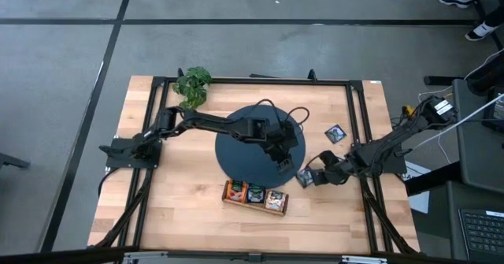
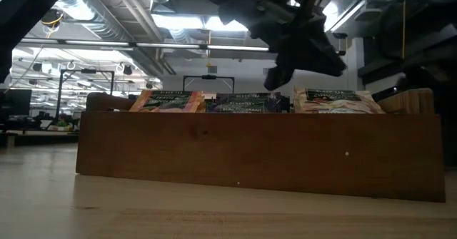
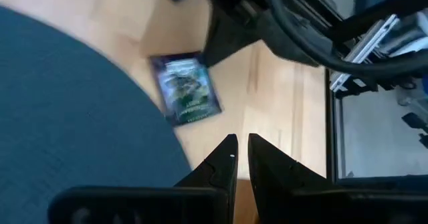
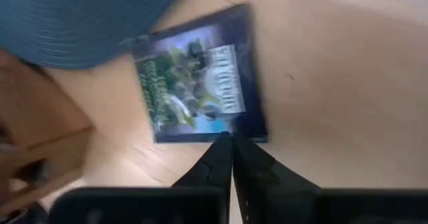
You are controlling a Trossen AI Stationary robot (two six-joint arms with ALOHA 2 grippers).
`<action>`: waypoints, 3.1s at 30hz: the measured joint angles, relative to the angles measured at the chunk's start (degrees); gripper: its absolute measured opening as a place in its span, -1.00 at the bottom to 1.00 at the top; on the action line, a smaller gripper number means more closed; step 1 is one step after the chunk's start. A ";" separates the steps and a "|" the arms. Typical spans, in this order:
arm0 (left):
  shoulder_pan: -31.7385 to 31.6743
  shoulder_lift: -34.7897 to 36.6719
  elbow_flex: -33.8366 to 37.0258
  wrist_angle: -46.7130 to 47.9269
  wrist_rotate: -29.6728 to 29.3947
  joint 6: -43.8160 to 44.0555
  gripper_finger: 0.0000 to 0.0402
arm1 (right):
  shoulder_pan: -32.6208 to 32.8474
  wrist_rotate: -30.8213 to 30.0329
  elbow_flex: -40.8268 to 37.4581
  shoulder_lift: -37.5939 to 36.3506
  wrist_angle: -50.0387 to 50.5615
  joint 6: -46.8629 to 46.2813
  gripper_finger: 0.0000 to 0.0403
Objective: Pick & Place Tea
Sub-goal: Put the violet tea bag into the middle section of the wooden organizer
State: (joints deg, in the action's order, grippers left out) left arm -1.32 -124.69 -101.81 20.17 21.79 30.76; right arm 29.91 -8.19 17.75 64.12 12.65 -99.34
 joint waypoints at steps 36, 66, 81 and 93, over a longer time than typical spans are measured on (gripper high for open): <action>0.72 -7.76 0.18 -0.30 -0.38 2.82 -0.33 | -8.37 -6.75 0.04 10.92 -11.94 5.35 -0.98; 0.68 -11.38 0.09 -1.01 0.38 1.95 -0.37 | -7.33 -5.02 0.38 21.75 -36.36 5.22 -0.96; 0.01 -11.58 0.18 -0.61 2.59 2.43 -0.84 | -7.41 2.34 1.01 20.39 -34.58 7.15 -0.92; 0.07 -10.92 0.27 -0.77 7.75 -1.34 -0.99 | -2.87 21.33 11.48 3.15 -2.67 5.37 -0.98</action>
State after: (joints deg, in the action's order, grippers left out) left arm -1.26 -135.61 -101.54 19.40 29.54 29.42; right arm 27.05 13.15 29.23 67.26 9.98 -93.97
